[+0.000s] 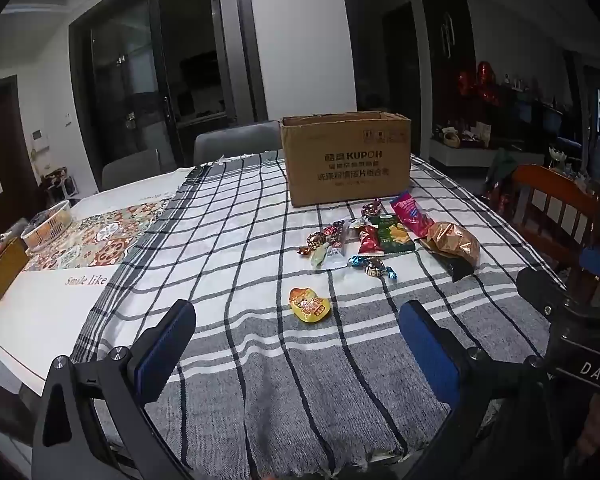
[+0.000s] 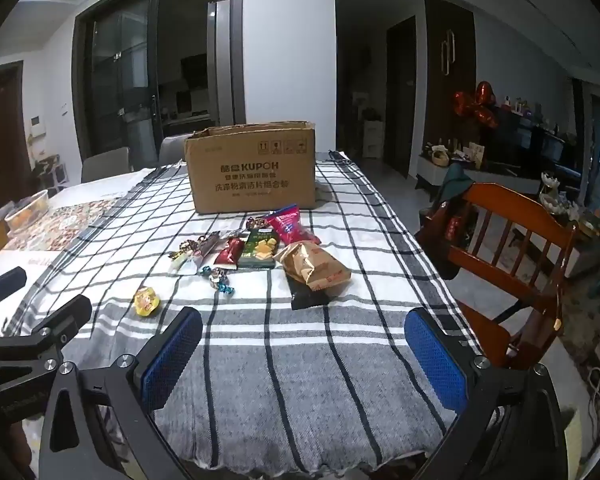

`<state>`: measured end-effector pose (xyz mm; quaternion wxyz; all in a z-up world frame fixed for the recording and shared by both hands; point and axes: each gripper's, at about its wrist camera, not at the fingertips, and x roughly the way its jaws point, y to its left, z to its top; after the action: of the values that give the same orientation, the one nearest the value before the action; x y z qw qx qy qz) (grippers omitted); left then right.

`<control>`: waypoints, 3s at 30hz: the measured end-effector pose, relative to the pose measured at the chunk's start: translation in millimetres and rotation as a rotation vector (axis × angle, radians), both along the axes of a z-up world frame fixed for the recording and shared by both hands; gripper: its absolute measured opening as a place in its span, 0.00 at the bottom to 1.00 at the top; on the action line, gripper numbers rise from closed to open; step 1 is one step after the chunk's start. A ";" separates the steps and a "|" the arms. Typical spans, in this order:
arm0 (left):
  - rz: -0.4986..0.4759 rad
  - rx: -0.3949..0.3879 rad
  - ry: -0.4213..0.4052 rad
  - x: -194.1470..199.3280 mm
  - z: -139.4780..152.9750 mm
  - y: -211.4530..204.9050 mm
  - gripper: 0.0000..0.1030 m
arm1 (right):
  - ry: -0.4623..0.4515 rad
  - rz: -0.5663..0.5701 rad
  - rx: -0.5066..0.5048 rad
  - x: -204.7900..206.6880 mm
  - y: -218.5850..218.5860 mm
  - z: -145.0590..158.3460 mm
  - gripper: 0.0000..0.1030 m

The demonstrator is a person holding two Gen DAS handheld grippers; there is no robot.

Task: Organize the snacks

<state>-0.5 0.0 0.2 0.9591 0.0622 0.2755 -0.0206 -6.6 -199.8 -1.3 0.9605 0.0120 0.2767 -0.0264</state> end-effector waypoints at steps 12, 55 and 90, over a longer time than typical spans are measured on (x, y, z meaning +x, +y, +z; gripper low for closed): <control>-0.006 0.014 -0.011 -2.2 3.5 -2.7 1.00 | 0.010 0.001 0.005 0.2 0.2 0.1 0.99; -0.007 -0.010 -0.013 -1.3 3.8 -0.2 1.00 | 0.001 0.012 0.009 -2.5 1.0 1.4 0.99; -0.008 -0.015 0.011 3.7 -1.7 0.9 1.00 | 0.007 0.039 0.000 0.6 7.7 -5.2 0.99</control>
<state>3.2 1.0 -1.5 0.9579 0.0560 0.2805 -0.0267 -6.0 -192.2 -6.6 0.9599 0.0066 0.2802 -0.0075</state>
